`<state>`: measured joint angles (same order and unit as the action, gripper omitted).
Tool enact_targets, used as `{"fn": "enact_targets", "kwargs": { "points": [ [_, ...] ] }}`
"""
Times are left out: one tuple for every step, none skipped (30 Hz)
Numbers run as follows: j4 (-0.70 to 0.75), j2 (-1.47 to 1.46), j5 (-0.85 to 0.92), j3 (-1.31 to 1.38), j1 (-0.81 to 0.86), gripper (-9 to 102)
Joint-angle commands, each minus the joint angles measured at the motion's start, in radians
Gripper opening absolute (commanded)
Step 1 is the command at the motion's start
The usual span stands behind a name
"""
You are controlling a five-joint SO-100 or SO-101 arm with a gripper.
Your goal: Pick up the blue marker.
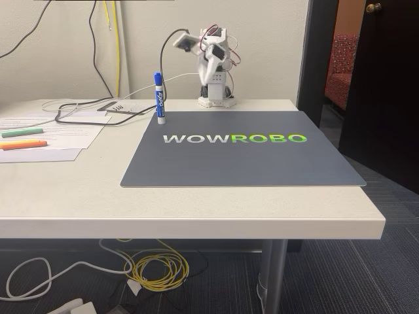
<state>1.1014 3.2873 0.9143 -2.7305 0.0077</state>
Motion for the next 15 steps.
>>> {"fn": "enact_targets", "kwargs": {
  "points": [
    [-0.017, 0.061, 0.114, 0.021, 0.044, 0],
    [-0.014, 0.061, 0.126, 0.020, 0.057, 0],
    [-0.009, 0.061, 0.137, 0.018, 0.069, 0],
    [-0.002, 0.060, 0.149, 0.018, 0.083, 0],
    [0.012, 0.060, 0.175, 0.018, 0.100, 0],
    [0.028, 0.060, 0.206, 0.020, 0.118, 0],
    [0.040, 0.060, 0.233, 0.021, 0.138, 0],
    [0.052, 0.060, 0.259, 0.021, 0.156, 0],
    [0.063, 0.060, 0.278, 0.021, 0.176, 0],
    [0.072, 0.060, 0.290, 0.020, 0.192, 0],
    [0.084, 0.060, 0.310, 0.018, 0.209, 0],
    [0.095, 0.060, 0.324, 0.017, 0.219, 0],
    [0.107, 0.060, 0.333, 0.015, 0.222, 0],
    [0.121, 0.060, 0.341, 0.014, 0.225, 0],
    [0.135, 0.060, 0.347, 0.014, 0.232, 0]
  ]
}}
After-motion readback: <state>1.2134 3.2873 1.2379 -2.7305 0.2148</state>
